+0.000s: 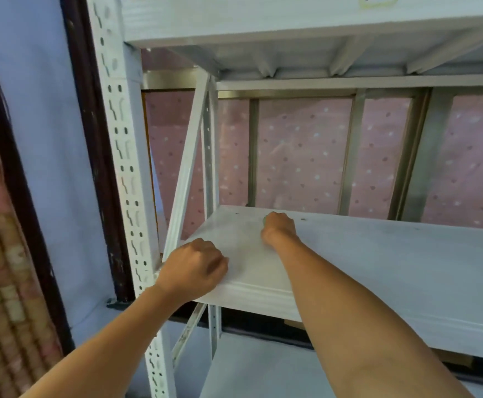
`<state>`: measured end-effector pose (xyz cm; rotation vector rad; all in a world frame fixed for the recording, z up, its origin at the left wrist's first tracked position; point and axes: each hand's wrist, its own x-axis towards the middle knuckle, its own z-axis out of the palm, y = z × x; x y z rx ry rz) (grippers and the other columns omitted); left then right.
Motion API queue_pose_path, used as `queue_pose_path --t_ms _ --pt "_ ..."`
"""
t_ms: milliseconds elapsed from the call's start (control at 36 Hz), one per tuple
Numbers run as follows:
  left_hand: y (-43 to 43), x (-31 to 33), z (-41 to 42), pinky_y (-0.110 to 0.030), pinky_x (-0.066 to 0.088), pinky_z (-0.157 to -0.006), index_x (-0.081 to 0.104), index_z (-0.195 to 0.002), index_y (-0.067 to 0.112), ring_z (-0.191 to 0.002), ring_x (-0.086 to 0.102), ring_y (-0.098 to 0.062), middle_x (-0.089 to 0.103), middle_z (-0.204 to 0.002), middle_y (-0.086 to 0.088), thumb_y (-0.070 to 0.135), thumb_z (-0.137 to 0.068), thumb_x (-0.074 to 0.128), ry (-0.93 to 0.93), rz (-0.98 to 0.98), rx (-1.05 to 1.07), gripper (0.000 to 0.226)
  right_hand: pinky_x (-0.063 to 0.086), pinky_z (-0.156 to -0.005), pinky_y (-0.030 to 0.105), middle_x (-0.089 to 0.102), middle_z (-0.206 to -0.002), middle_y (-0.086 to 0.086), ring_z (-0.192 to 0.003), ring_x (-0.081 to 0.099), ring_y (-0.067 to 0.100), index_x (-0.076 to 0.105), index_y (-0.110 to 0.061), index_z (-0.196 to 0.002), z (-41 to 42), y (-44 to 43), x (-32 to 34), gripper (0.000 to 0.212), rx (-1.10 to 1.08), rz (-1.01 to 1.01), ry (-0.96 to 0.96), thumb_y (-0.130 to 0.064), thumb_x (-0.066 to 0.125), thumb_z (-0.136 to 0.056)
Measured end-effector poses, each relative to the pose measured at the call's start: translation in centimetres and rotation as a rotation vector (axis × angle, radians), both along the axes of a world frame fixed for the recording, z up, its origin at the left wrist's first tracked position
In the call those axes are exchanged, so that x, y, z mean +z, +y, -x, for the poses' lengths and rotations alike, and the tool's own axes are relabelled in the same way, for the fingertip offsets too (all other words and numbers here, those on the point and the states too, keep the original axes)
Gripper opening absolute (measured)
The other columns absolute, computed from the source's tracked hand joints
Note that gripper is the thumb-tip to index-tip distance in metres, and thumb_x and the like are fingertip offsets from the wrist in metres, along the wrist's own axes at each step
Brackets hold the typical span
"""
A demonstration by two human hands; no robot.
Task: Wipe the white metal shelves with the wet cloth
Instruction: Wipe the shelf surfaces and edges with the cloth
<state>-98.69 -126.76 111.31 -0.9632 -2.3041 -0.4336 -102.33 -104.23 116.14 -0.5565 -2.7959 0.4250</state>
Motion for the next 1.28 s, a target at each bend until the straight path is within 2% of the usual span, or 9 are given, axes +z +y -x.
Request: queue_pose_path --t_ms 194,306,417,556,667,833,972,1083,1278 --pt "-0.8 -0.9 1.0 -0.035 0.05 -0.063 0.069 -0.075 0.02 -0.071 0.056 -0.016 0.064 -0.076 0.006 0.035 -0.092 0.048 0.052 -0.088 -0.081 0.032 0.049 -0.094 0.033 0.057 -0.133 0.016 -0.118 0.059 0.033 0.058 -0.003 -0.13 4.3 -6.3 0.0 0.036 0.044 0.066 0.053 -0.01 0.051 -0.096" --pt "-0.7 -1.5 1.5 -0.036 0.046 -0.061 0.065 -0.068 0.016 -0.064 0.051 -0.018 0.06 -0.069 0.002 0.031 -0.093 0.051 0.108 -0.125 -0.127 0.032 0.046 -0.085 0.029 0.06 -0.13 0.015 -0.116 0.059 0.031 0.059 -0.004 -0.124 6.1 -9.6 0.0 0.029 0.118 0.077 0.067 -0.014 0.052 -0.098" --pt "-0.6 -1.3 1.4 -0.026 0.026 -0.053 0.052 -0.055 0.016 -0.054 0.033 -0.012 0.049 -0.055 0.002 0.029 -0.092 0.055 0.178 -0.192 -0.131 0.039 0.042 -0.073 0.026 0.065 -0.118 0.012 -0.106 0.063 0.028 0.062 -0.005 -0.117 7.0 -11.9 -0.2 0.021 0.18 0.08 0.098 -0.013 0.057 -0.098" --pt "-0.6 -1.2 1.4 -0.024 0.019 -0.053 0.047 -0.05 0.018 -0.051 0.031 -0.011 0.045 -0.05 0.004 0.027 -0.088 0.061 0.192 -0.149 -0.109 0.042 0.04 -0.058 0.025 0.065 -0.1 0.01 -0.084 0.059 0.025 0.061 -0.006 -0.096 7.2 -11.9 0.7 0.008 0.21 0.084 0.106 -0.013 0.057 -0.096" --pt "-0.6 -1.1 1.3 -0.023 0.018 -0.053 0.048 -0.048 0.018 -0.048 0.037 -0.014 0.044 -0.049 0.005 0.029 -0.086 0.06 0.176 -0.122 -0.091 0.041 0.03 -0.045 0.023 0.049 -0.072 0.004 -0.067 0.052 0.021 0.04 -0.014 -0.068 7.4 -12.2 1.2 0.031 0.204 0.127 0.113 -0.013 0.056 -0.095" --pt "-0.7 -1.0 1.4 -0.024 0.025 -0.051 0.052 -0.051 0.018 -0.049 0.04 -0.015 0.046 -0.05 0.005 0.032 -0.087 0.056 0.162 -0.126 -0.124 0.039 0.044 -0.058 0.026 0.052 -0.067 0.006 -0.065 0.054 0.022 0.051 -0.009 -0.069 7.9 -12.9 1.5 0.017 0.254 0.514 0.131 -0.005 0.055 -0.085" --pt "-0.8 -0.9 1.4 -0.024 0.026 -0.05 0.052 -0.051 0.018 -0.048 0.04 -0.014 0.046 -0.05 0.005 0.035 -0.089 0.054 0.178 -0.137 -0.139 0.041 0.043 -0.055 0.024 0.059 -0.069 0.008 -0.067 0.058 0.023 0.06 -0.005 -0.069 8.9 -12.6 1.2 0.02 0.239 0.567 0.279 -0.008 0.059 -0.088" --pt "-0.8 -1.0 1.4 -0.026 0.035 -0.048 0.053 -0.052 0.019 -0.05 0.042 -0.014 0.047 -0.052 0.006 0.031 -0.086 0.059 0.18 -0.131 -0.123 0.037 0.057 -0.076 0.029 0.074 -0.096 0.009 -0.09 0.068 0.027 0.079 -0.009 -0.096 9.6 -10.9 1.4 0.02 0.185 0.565 0.383 -0.009 0.06 -0.091" --pt "-0.7 -0.9 1.3 -0.03 0.04 -0.051 0.055 -0.054 0.019 -0.053 0.043 -0.015 0.048 -0.055 0.006 0.028 -0.085 0.058 0.151 -0.116 -0.114 0.032 0.053 -0.078 0.025 0.073 -0.099 0.007 -0.097 0.067 0.027 0.078 -0.009 -0.106 10.6 -7.8 1.6 0.021 0.087 0.555 0.469 -0.01 0.06 -0.094"
